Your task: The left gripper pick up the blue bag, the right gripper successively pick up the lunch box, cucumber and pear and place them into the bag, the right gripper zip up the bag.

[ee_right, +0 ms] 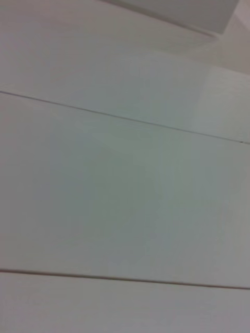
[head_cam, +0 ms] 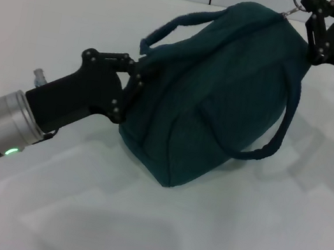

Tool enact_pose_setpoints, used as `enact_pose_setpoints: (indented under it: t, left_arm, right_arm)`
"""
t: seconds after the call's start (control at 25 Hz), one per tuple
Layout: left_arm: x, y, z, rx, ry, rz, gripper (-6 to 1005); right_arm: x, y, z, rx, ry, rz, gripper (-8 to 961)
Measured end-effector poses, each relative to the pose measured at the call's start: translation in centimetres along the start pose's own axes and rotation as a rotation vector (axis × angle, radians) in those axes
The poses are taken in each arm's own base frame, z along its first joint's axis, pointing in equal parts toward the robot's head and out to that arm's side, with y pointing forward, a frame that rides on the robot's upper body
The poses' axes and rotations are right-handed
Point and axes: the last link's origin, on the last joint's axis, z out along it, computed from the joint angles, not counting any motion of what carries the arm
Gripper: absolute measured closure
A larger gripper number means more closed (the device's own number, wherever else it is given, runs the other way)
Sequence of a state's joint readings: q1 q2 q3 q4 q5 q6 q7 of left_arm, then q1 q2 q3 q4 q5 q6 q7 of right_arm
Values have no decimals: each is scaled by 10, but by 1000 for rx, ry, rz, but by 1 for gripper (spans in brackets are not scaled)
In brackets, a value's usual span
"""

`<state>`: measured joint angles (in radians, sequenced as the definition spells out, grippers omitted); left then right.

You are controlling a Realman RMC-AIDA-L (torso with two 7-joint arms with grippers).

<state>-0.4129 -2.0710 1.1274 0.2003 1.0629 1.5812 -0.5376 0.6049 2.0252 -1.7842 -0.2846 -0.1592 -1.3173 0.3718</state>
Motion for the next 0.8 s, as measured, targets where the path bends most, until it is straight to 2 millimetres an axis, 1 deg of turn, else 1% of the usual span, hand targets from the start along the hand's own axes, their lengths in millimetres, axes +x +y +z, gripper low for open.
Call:
enact_pose_setpoints:
  t: [0.16, 0.32, 0.44, 0.6, 0.8]
  left_arm:
    - [1, -5, -5, 32, 5, -30, 882]
    - [3, -9, -7, 50, 8, -61, 871]
    - [5, -7, -7, 53, 33, -68, 863]
    - [6, -6, -12, 126, 75, -72, 852]
    - [4, -1, -13, 161, 98, -42, 838]
  right_arm:
    - [2, -1, -2, 8, 14, 0, 937]
    - [3, 3, -2, -12, 18, 2, 937]
    - [3, 5, -2, -22, 17, 2, 937]
    - [4, 6, -3, -25, 19, 4, 938]
    - [4, 7, -4, -24, 18, 7, 938]
